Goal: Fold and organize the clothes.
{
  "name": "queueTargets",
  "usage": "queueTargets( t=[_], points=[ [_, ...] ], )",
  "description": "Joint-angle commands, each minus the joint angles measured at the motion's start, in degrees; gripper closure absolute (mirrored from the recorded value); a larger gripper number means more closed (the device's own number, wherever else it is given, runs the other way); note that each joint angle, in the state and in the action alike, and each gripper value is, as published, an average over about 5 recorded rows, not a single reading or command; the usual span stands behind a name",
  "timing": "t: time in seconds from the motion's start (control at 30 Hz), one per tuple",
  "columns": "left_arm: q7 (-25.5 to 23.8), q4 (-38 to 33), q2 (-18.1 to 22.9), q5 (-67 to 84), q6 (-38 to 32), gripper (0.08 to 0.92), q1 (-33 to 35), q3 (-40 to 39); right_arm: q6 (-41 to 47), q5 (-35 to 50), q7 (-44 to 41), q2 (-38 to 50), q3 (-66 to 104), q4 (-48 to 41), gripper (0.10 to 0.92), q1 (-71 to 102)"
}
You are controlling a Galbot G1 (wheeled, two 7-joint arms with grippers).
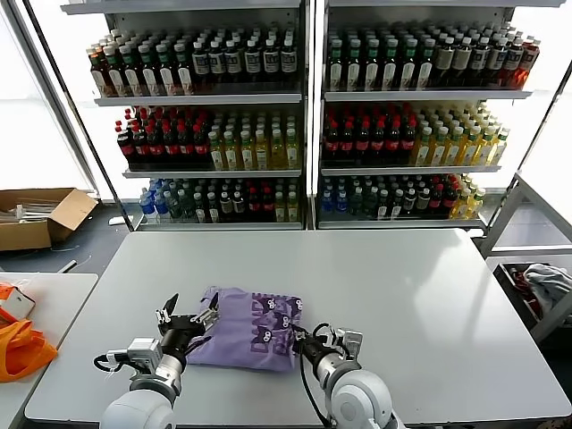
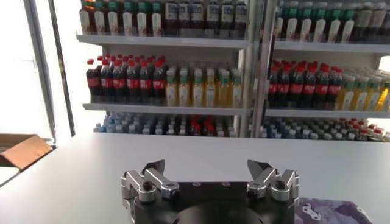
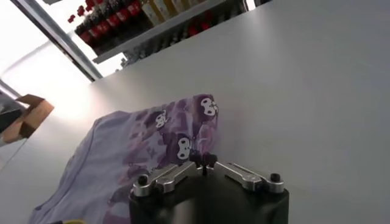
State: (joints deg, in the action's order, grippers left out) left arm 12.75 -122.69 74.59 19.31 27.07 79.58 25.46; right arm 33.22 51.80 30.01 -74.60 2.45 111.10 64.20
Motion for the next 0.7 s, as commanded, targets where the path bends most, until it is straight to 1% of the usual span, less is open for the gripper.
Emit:
queueTargets(
  t=[0.03, 0.13, 0.27, 0.47, 0.57, 0.7],
  points=[
    [0.13, -0.19, 0.63, -0.24, -0.07, 0.177, 0.01, -0.45, -0.02, -4.17, -3.75, 12.76, 4.48, -2.88, 0.918, -3.52],
    [0.14, -0.07, 0.84, -0.39, -0.09, 0.177, 0.07, -0.71, -0.05, -5.62, -5.05, 15.88, 5.55, -5.41, 0.918, -4.99],
    [0.15, 0.02, 1.14, -0.53, -0.11, 0.177, 0.18, -1.06, -0.09, -7.68, -6.77, 16.67, 6.77, -8.91, 0.918, -6.77],
    [0.15, -0.03, 1.38, -0.75, -0.09, 0.177, 0.56, -1.41, -1.2, -16.91, -13.11, 14.16, 7.29, -13.07, 0.912, -7.71],
    [0.15, -0.13, 1.33, -0.76, -0.08, 0.177, 0.99, -1.36, -2.68, -21.59, -15.0, 13.04, 8.16, -11.96, 0.86, -6.99],
    [0.15, -0.23, 1.32, -0.75, 0.04, 0.177, 1.06, -1.42, -5.5, -27.92, -15.86, 11.44, 9.57, -6.79, 0.749, -4.94]
  ],
)
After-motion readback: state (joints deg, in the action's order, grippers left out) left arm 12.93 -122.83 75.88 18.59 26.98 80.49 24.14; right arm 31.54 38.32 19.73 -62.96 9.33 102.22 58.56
